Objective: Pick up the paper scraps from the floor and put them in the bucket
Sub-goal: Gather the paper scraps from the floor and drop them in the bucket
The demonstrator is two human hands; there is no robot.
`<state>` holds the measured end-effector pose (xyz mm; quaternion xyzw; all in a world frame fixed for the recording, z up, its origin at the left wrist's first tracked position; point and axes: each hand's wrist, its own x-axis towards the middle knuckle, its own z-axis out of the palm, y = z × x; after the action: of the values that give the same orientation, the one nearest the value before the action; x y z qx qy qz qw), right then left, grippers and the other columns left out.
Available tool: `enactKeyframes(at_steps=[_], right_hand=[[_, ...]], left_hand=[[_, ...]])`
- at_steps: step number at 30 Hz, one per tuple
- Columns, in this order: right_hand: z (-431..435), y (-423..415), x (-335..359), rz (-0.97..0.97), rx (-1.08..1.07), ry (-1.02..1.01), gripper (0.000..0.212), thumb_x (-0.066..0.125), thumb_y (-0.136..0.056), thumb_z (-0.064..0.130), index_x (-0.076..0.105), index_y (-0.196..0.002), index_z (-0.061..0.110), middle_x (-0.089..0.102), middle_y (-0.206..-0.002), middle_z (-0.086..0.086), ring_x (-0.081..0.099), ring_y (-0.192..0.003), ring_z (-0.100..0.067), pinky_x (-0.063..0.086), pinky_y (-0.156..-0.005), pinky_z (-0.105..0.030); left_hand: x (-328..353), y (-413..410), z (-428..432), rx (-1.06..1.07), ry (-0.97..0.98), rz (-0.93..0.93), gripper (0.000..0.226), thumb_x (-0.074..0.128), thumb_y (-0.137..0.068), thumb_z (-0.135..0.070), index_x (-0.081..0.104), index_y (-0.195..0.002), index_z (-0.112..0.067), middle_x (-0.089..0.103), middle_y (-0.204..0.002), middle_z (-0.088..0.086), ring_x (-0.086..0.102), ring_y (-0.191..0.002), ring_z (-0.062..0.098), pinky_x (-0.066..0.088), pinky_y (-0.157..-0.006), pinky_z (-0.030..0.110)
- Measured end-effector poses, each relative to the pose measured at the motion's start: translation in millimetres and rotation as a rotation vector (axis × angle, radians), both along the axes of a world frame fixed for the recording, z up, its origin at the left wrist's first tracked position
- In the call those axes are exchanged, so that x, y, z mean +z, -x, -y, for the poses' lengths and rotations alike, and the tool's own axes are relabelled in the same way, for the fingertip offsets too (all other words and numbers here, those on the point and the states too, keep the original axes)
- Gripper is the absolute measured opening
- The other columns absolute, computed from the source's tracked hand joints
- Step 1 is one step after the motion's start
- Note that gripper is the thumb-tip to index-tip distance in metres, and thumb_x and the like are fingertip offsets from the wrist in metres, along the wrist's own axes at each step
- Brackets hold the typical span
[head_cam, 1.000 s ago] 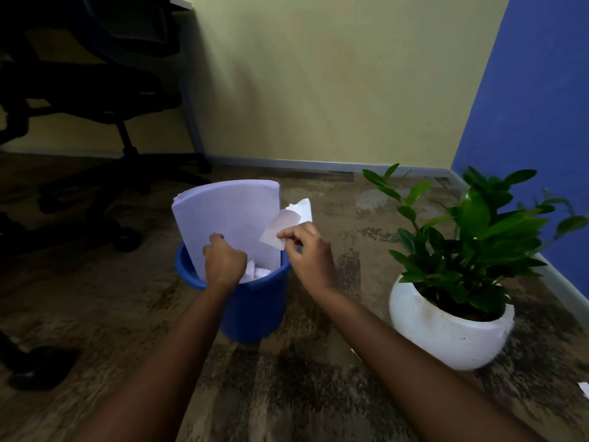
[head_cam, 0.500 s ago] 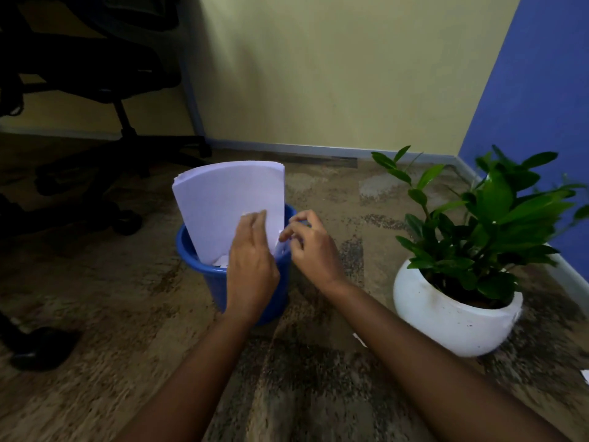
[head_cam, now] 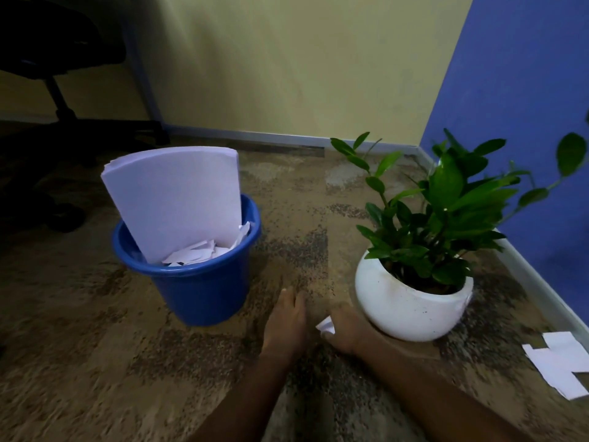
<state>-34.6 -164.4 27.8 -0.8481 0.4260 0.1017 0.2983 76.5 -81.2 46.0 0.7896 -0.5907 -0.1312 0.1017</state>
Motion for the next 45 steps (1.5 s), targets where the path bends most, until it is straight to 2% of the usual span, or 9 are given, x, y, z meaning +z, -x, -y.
enactKeyframes(at_steps=[5, 7, 10, 14, 17, 21, 26, 34, 45], right_hand=[[-10.6, 17.9, -22.8, -0.043, -0.022, 0.185, 0.05, 0.043, -0.093, 0.031, 0.036, -0.141, 0.016, 0.039, -0.146, -0.008, 0.038, -0.134, -0.026, 0.035, -0.11, -0.032], [-12.5, 20.4, -22.3, 0.083, -0.009, 0.16, 0.043, 0.044, -0.092, 0.018, 0.046, -0.135, 0.012, 0.049, -0.14, -0.008, 0.045, -0.128, -0.018, 0.036, -0.103, -0.014], [-11.8, 22.0, -14.7, 0.249, -0.056, 0.087, 0.035, 0.049, -0.09, 0.001, 0.058, -0.123, -0.003, 0.058, -0.129, -0.021, 0.052, -0.102, 0.003, 0.019, -0.067, 0.019], [-14.7, 14.3, -2.7, 0.306, -0.001, 0.159, 0.031, 0.049, -0.092, 0.01, 0.063, -0.119, 0.002, 0.063, -0.125, -0.016, 0.059, -0.109, -0.011, 0.03, -0.074, 0.003], [-14.9, -4.6, 20.4, 0.502, -0.136, 0.196, 0.036, 0.051, -0.085, 0.032, 0.069, -0.104, 0.007, 0.071, -0.1, -0.006, 0.063, -0.081, -0.002, 0.038, -0.068, -0.005], [-15.5, -46.3, 68.8, 0.704, -0.312, 0.489, 0.013, 0.047, -0.093, 0.007, 0.058, -0.09, 0.0, 0.059, -0.083, -0.02, 0.053, -0.073, -0.024, 0.036, -0.063, -0.031], [-37.2, -102.9, 126.0, 0.988, -0.243, 0.61, 0.016, 0.049, -0.094, 0.011, 0.059, -0.098, -0.001, 0.062, -0.094, -0.012, 0.053, -0.077, -0.012, 0.041, -0.055, -0.006], [-62.6, -122.9, 133.2, 0.774, -0.104, 0.475, 0.032, 0.048, -0.095, 0.015, 0.056, -0.126, 0.01, 0.058, -0.121, -0.012, 0.06, -0.1, -0.026, 0.05, -0.08, -0.036], [-39.3, 67.7, 102.2, 0.316, 0.004, 0.499, 0.025, 0.049, -0.091, 0.017, 0.066, -0.107, 0.01, 0.065, -0.109, -0.012, 0.061, -0.1, -0.027, 0.047, -0.083, -0.036]], left_hand=[[-25.8, 3.6, -3.9, 0.043, -0.188, -0.083, 0.069, 0.044, -0.095, -0.026, 0.008, -0.151, -0.007, 0.01, -0.16, 0.015, 0.014, -0.148, 0.027, 0.018, -0.12, 0.035], [-32.8, 0.1, -7.5, 0.053, -0.225, -0.088, 0.069, 0.043, -0.095, -0.024, 0.006, -0.151, -0.009, 0.01, -0.16, 0.014, 0.016, -0.147, 0.028, 0.021, -0.12, 0.036], [-38.6, -6.4, -11.7, 0.082, -0.278, -0.085, 0.07, 0.044, -0.096, -0.025, 0.004, -0.152, -0.013, 0.009, -0.16, 0.012, 0.023, -0.145, 0.029, 0.029, -0.117, 0.038], [-39.8, -11.2, -15.5, 0.071, -0.3, -0.06, 0.068, 0.041, -0.097, -0.027, 0.004, -0.153, -0.017, 0.01, -0.16, 0.01, 0.028, -0.142, 0.029, 0.034, -0.114, 0.039], [-37.4, -15.1, -18.8, 0.072, -0.279, -0.058, 0.064, 0.041, -0.097, -0.026, 0.009, -0.152, -0.016, 0.016, -0.159, 0.011, 0.031, -0.141, 0.029, 0.036, -0.112, 0.039], [-27.6, -23.7, -22.2, 0.082, -0.23, -0.014, 0.056, 0.038, -0.097, -0.023, 0.018, -0.149, -0.014, 0.027, -0.154, 0.012, 0.036, -0.136, 0.029, 0.037, -0.109, 0.038], [-15.5, -32.4, -25.5, 0.105, -0.158, 0.022, 0.049, 0.037, -0.097, -0.02, 0.026, -0.145, -0.013, 0.035, -0.149, 0.012, 0.042, -0.131, 0.029, 0.042, -0.105, 0.039], [-6.3, -28.5, -30.7, 0.073, -0.056, -0.022, 0.049, 0.038, -0.098, -0.027, 0.029, -0.144, -0.015, 0.036, -0.149, 0.01, 0.041, -0.134, 0.026, 0.042, -0.106, 0.038], [4.9, 58.4, -15.8, -0.258, -0.032, 0.113, 0.034, 0.034, -0.098, -0.026, 0.05, -0.126, -0.018, 0.053, -0.13, 0.006, 0.055, -0.118, 0.026, 0.046, -0.091, 0.037]])
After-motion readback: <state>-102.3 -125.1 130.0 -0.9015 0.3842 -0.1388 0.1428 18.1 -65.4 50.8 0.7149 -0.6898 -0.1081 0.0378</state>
